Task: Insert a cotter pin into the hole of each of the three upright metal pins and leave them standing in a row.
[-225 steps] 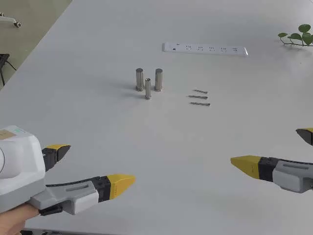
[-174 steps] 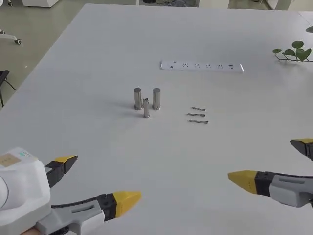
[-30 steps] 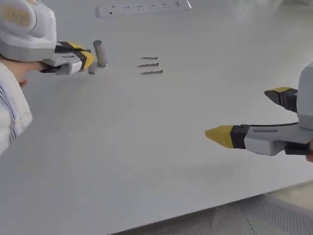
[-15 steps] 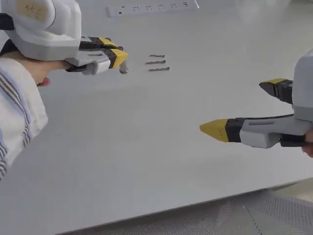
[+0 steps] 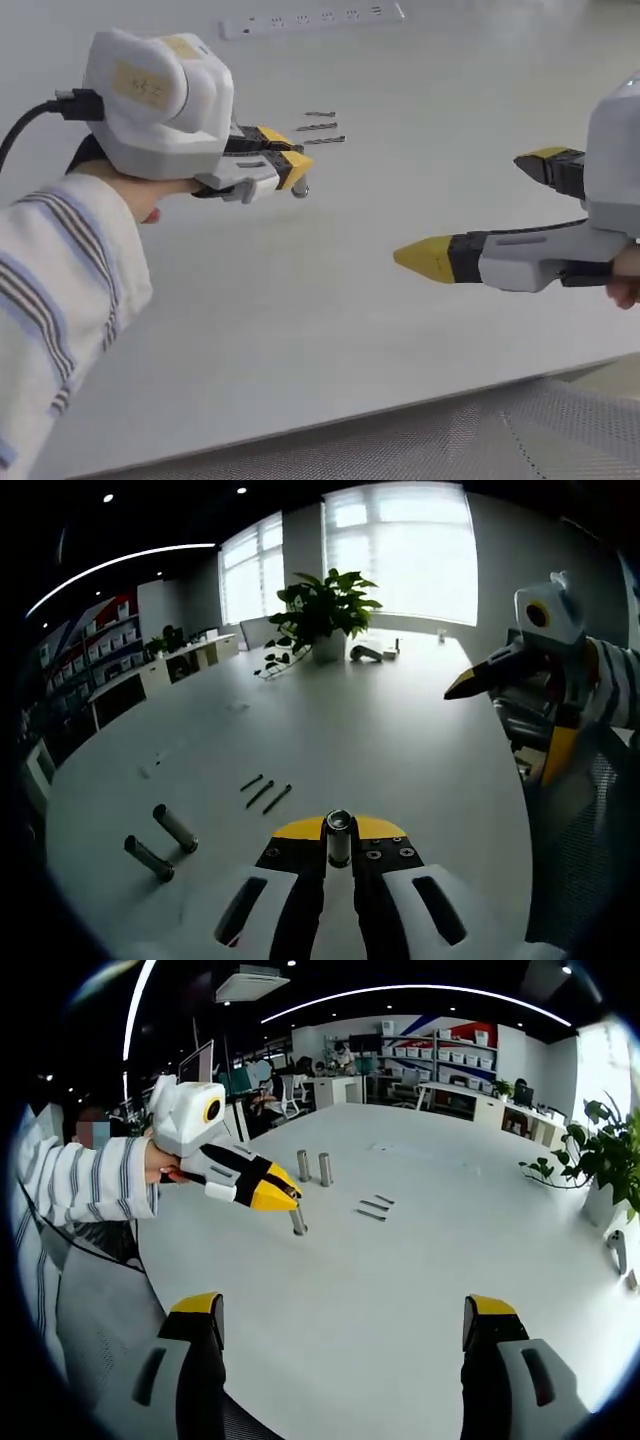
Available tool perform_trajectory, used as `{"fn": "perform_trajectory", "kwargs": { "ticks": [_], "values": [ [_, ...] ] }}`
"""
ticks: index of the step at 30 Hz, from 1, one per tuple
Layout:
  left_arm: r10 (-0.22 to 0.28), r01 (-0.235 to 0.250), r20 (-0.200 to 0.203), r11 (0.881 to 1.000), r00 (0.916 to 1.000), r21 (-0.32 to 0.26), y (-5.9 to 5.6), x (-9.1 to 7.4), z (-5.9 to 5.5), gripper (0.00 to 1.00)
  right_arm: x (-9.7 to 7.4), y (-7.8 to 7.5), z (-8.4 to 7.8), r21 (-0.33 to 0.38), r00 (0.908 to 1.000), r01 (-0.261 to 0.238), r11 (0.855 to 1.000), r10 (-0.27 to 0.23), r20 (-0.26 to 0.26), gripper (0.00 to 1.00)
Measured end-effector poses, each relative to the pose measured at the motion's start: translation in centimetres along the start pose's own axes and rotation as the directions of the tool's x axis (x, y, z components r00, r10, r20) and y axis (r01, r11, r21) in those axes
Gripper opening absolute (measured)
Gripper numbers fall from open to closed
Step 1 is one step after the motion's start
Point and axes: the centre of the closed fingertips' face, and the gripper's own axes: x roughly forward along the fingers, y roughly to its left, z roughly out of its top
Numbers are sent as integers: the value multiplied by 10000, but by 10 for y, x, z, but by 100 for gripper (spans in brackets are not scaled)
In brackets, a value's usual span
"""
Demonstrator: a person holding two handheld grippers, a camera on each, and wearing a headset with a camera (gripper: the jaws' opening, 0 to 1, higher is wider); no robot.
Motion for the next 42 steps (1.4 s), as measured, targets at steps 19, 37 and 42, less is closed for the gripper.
{"fn": "perform_trajectory", "kwargs": {
  "ticks": [19, 37, 42],
  "values": [
    [240, -256, -319, 9984, 9992, -502, -10, 13, -32, 5, 3, 6, -10, 30, 9995, -180, 9998, 180, -246, 97],
    [594, -621, -428, 9959, 9973, -655, -3, -5, -47, 5, 4, 9, -13, -27, 9988, -264, 9996, 263, -402, 96],
    [662, -680, -257, 9946, 9975, -782, -3, -5, -48, 5, 6, 10, -14, -51, 9986, -293, 9996, 290, -435, 96]
  ]
}}
